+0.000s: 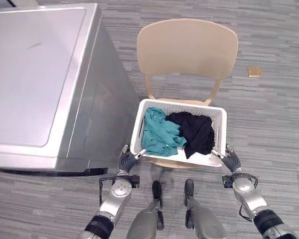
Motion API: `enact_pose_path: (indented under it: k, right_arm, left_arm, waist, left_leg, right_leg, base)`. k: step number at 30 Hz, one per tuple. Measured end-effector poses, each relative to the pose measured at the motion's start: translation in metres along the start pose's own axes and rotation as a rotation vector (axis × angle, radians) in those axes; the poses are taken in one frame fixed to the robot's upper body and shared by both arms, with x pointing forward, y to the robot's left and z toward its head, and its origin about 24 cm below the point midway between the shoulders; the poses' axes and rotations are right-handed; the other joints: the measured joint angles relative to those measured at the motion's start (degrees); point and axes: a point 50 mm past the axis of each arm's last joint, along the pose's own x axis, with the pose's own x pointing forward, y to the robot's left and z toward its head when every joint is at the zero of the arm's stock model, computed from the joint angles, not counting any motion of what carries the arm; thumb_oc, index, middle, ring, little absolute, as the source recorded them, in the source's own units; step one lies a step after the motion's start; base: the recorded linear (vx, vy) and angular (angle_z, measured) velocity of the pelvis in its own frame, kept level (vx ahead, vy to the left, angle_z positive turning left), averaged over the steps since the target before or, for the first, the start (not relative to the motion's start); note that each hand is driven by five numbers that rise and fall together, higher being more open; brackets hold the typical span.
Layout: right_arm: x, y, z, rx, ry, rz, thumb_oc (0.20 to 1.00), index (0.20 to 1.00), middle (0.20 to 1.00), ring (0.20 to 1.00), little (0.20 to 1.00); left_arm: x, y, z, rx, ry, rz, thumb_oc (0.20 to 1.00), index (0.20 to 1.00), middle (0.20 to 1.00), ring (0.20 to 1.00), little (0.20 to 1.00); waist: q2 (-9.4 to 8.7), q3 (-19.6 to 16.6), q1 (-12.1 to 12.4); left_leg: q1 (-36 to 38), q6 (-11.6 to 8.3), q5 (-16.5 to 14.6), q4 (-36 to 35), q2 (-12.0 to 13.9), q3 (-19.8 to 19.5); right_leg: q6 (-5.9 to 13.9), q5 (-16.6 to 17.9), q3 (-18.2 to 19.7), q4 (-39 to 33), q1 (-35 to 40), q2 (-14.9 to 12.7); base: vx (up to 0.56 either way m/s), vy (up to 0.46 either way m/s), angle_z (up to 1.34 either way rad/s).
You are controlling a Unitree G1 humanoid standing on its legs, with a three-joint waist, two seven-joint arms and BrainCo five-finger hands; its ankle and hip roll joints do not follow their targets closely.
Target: Grab the laundry basket,head to the washer,open it,put in the laundry and shut it.
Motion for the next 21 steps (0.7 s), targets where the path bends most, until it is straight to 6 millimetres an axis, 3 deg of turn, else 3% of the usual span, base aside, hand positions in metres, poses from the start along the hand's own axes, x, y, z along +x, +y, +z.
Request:
enact_pose_path:
  k: [5, 8, 13, 14, 17, 21]
  right_arm:
    - [-0.003, -0.011, -0.007, -0.012, 0.012, -0.009, 1.0, 1.0, 1.0, 1.0, 1.0]
    - [-0.014, -0.02, -0.023, -0.003, 0.058, -0.013, 1.0, 1.0, 1.0, 1.0, 1.0]
    - [-0.04, -0.021, -0.061, -0.002, 0.182, 0.026, 1.0, 1.0, 1.0, 1.0, 1.0]
    - [-0.049, -0.018, -0.076, -0.002, 0.247, 0.052, 1.0, 1.0, 1.0, 1.0, 1.0]
    - [-0.055, -0.017, -0.087, -0.005, 0.293, 0.078, 1.0, 1.0, 1.0, 1.0, 1.0]
    - [-0.059, -0.007, -0.099, -0.015, 0.354, 0.13, 1.0, 1.0, 1.0, 1.0, 1.0]
  left_arm:
    - [-0.012, 0.017, -0.008, -0.006, 0.011, 0.001, 1.0, 1.0, 1.0, 1.0, 1.0]
    - [-0.022, 0.029, -0.018, 0.001, 0.038, 0.012, 1.0, 1.0, 1.0, 1.0, 1.0]
    - [-0.045, 0.041, -0.049, 0.012, 0.166, 0.019, 1.0, 1.0, 1.0, 1.0, 1.0]
    - [-0.052, 0.043, -0.065, 0.042, 0.235, -0.002, 1.0, 1.0, 1.0, 1.0, 1.0]
    - [-0.059, 0.045, -0.079, 0.07, 0.3, -0.015, 1.0, 1.0, 1.0, 1.0, 1.0]
    - [-0.061, 0.053, -0.096, 0.115, 0.386, -0.007, 1.0, 1.0, 1.0, 1.0, 1.0]
  waist:
    - [-0.31, -3.5, 0.0]
    - [-0.65, -5.0, 0.1]
    - [-1.27, -6.4, 0.0]
    - [-1.37, -6.5, 0.0]
    - [-1.28, -6.6, 0.0]
    - [-0.96, -6.4, -0.2]
  left_leg:
    - [1.7, -0.37, -1.6, -0.3, 0.2, 0.1]
    - [2.7, -0.29, -1.6, -0.3, 0.1, 0.2]
    - [3.3, -0.04, -1.7, -0.2, -0.2, 0.8]
    - [3.5, 0.16, -1.5, -0.1, -0.3, 1.8]
    - [3.7, 0.96, -1.0, -0.1, -0.1, 3.2]
    - [4.1, 2.32, -0.8, -0.2, 0.5, 3.4]
  right_leg:
    - [0.56, -0.3, 0.2, 0.0, 1.7, 0.1]
    - [0.7, -0.2, 0.4, 0.0, 2.5, 0.0]
    - [0.94, -0.1, 1.4, 0.0, 2.6, -0.2]
    - [1.21, 0.1, 2.1, 0.3, 2.2, -0.3]
    - [2.02, 0.5, 2.6, 1.9, 1.2, -0.4]
    - [2.76, -3.1, 2.9, 8.2, -0.9, -0.4]
  base:
    - [-0.01, 0.014, 0.01]
    - [-0.05, 0.083, -0.01]
    - [-0.07, 0.079, -0.13]
    - [-0.15, 0.083, -0.26]
    - [-0.13, 0.029, -0.23]
    - [-0.11, -0.036, -0.01]
